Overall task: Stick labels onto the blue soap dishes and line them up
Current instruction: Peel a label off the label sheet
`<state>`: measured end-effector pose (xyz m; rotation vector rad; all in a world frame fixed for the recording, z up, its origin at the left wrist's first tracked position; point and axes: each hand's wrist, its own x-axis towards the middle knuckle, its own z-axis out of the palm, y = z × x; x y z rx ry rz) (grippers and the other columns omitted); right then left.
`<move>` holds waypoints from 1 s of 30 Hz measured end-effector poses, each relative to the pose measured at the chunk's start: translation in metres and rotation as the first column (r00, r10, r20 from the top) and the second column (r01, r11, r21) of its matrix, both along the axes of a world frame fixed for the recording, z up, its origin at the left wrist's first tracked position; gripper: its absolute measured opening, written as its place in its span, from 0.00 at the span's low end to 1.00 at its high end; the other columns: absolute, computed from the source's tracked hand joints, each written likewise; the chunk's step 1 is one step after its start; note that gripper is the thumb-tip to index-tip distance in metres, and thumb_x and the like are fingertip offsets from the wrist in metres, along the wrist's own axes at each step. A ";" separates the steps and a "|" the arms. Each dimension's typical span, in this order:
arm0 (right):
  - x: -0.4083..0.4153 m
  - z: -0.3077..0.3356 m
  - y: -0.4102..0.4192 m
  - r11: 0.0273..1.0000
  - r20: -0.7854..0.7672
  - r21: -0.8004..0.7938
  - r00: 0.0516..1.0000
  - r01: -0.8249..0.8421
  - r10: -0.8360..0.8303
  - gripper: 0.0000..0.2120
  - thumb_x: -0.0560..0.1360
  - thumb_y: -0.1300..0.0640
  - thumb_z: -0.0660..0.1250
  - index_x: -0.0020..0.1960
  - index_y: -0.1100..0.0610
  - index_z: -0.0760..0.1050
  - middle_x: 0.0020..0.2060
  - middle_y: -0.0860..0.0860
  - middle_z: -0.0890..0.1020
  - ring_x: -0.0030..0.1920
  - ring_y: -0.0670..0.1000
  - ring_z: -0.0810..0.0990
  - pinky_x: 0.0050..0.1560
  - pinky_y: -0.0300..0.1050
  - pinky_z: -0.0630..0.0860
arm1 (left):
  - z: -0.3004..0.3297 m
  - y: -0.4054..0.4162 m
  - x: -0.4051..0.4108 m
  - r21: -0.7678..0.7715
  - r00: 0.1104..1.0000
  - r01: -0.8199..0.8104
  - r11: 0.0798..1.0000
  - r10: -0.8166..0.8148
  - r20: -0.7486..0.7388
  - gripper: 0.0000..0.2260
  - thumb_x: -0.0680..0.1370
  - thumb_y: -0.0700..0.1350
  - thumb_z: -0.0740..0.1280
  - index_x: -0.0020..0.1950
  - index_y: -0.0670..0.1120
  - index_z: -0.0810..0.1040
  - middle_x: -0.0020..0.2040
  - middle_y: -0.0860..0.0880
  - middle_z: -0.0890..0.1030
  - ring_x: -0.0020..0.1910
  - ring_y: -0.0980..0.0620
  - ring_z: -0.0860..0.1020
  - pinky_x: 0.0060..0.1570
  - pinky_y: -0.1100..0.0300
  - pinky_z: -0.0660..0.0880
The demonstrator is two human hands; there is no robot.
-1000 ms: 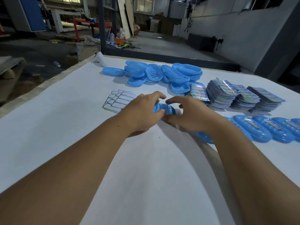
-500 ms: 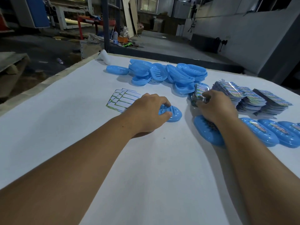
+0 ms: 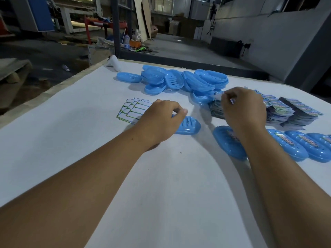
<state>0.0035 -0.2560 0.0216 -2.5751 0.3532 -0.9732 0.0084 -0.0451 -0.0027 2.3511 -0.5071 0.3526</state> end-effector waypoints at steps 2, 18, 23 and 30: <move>-0.003 0.004 0.013 0.988 0.091 0.063 0.987 -0.138 0.132 0.10 0.80 0.53 0.65 0.51 0.54 0.85 0.47 0.52 0.87 0.48 0.55 0.83 0.49 0.48 0.77 | -0.001 -0.001 0.002 -0.096 0.998 -0.030 0.995 0.024 -0.054 0.17 0.84 0.55 0.57 0.52 0.50 0.84 0.43 0.54 0.82 0.42 0.58 0.76 0.38 0.66 0.67; -0.020 -0.003 0.059 0.644 0.156 0.592 0.853 -0.485 0.498 0.14 0.76 0.49 0.74 0.61 0.50 0.79 0.53 0.43 0.85 0.51 0.48 0.85 0.52 0.52 0.83 | 0.009 0.014 0.016 -0.468 0.956 -0.177 0.866 0.038 -0.292 0.08 0.77 0.50 0.71 0.45 0.47 0.84 0.36 0.57 0.84 0.32 0.68 0.80 0.31 0.69 0.75; -0.018 -0.001 0.048 0.532 0.168 0.708 0.842 -0.465 0.512 0.15 0.77 0.58 0.74 0.62 0.52 0.77 0.36 0.41 0.87 0.36 0.37 0.84 0.30 0.29 0.75 | 0.005 0.008 0.004 -0.478 0.947 -0.018 0.878 -0.138 -0.290 0.05 0.76 0.49 0.74 0.45 0.49 0.85 0.41 0.55 0.87 0.42 0.56 0.85 0.50 0.49 0.83; -0.017 0.000 0.047 0.516 0.175 0.740 0.864 -0.432 0.472 0.15 0.77 0.59 0.74 0.62 0.52 0.78 0.36 0.44 0.87 0.33 0.36 0.83 0.28 0.28 0.73 | 0.010 0.015 0.011 -0.455 0.980 -0.084 0.886 -0.009 -0.199 0.11 0.78 0.50 0.70 0.36 0.53 0.82 0.31 0.66 0.81 0.35 0.75 0.75 0.26 0.74 0.70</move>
